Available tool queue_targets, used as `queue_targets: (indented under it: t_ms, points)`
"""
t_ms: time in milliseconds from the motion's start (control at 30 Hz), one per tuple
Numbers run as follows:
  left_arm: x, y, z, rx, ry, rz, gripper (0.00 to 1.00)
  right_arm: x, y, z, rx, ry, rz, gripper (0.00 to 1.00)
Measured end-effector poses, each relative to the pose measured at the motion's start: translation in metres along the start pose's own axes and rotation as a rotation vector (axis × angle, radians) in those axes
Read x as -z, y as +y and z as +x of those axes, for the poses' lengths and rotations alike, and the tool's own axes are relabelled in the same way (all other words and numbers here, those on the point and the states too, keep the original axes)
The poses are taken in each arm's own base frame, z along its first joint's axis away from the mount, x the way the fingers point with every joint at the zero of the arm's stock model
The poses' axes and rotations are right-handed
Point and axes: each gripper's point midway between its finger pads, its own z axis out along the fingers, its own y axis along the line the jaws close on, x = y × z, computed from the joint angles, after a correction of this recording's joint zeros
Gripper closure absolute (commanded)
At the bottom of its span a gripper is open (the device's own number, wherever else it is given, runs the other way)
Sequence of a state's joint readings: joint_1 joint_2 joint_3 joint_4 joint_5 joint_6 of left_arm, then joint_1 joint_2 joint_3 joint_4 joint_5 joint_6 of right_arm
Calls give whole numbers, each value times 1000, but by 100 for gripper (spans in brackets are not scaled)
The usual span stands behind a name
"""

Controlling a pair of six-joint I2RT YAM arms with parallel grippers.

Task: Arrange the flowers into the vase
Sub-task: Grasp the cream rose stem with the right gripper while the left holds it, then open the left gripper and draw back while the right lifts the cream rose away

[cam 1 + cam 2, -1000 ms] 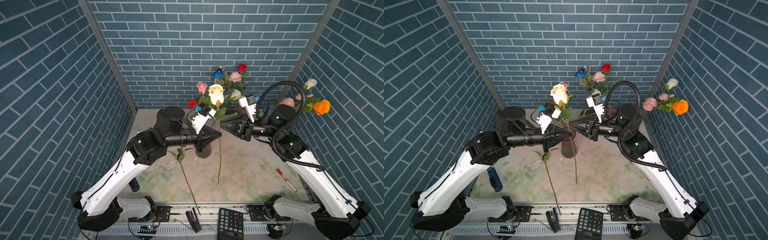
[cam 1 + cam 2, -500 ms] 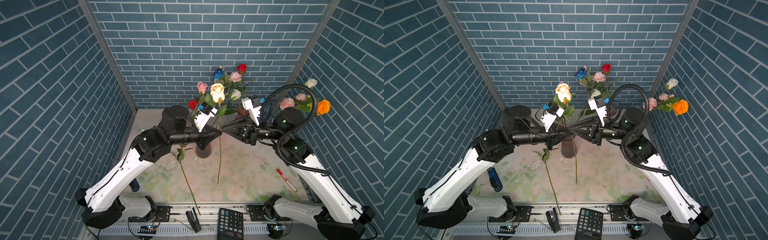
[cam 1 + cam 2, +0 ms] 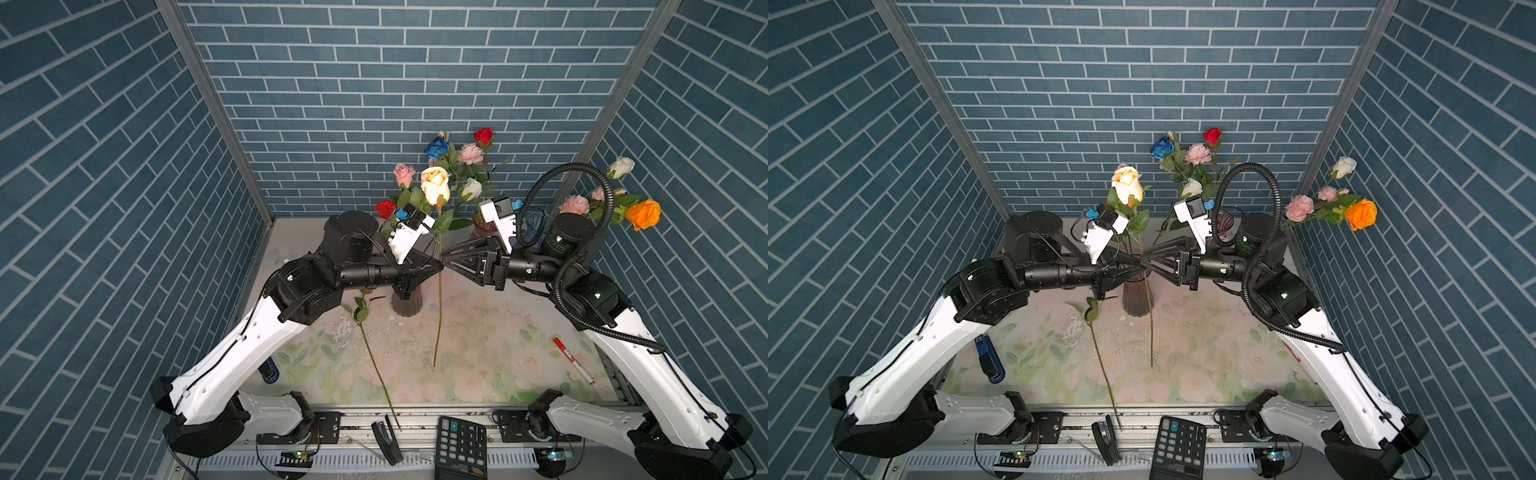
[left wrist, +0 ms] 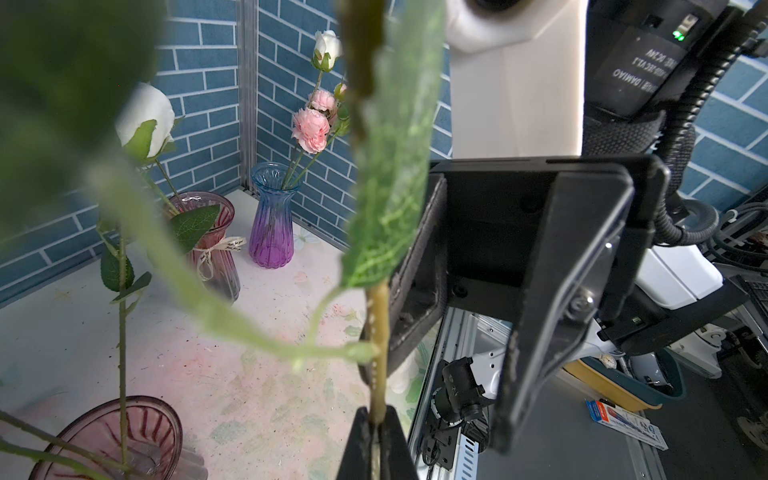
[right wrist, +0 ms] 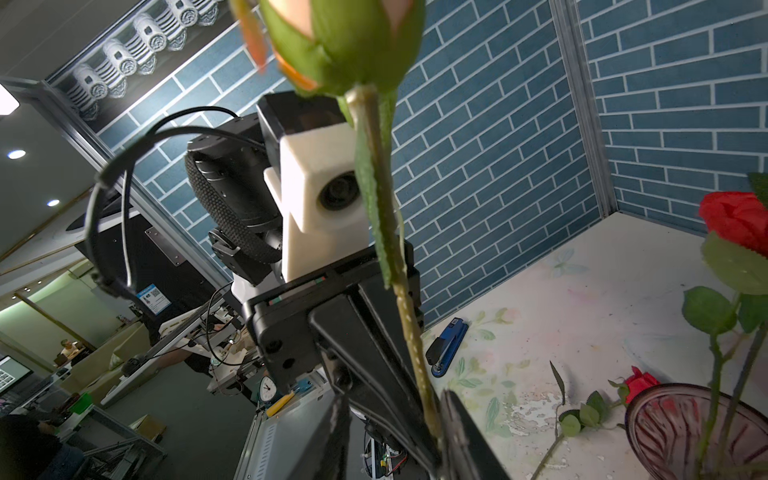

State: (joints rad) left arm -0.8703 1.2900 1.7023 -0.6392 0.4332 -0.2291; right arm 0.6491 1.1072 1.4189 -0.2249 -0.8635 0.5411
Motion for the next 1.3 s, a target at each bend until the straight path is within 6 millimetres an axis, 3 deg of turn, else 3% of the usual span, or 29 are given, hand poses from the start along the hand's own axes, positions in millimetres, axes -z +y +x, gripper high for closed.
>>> queue_targets:
  t_ms: [267,367,500,567,700,867,967,1100,1300]
  points:
    - [-4,0,2,4,10,8,100,-7,-6,-5,-6,10,5,77]
    - [-4,0,2,2,13,12,99,-10,-10,-4,-16,18,11,98]
    - [-1,0,2,-13,4,3,54,-15,-18,-9,-21,19,38,100]
    - [2,4,6,-19,1,-23,44,-17,-22,-17,-20,18,66,100]
    - [21,25,26,-8,-4,-141,41,-18,-30,-58,55,-30,192,100]
    - [64,56,45,0,-58,-347,38,-11,-39,-122,204,-158,364,100]
    - [89,65,54,-2,-90,-431,37,-7,-54,-151,264,-230,463,100]
    - [110,69,60,-8,-117,-491,37,-14,-88,-171,288,-268,561,100]
    - [118,73,67,-14,-103,-529,37,-40,-147,-161,250,-222,623,100]
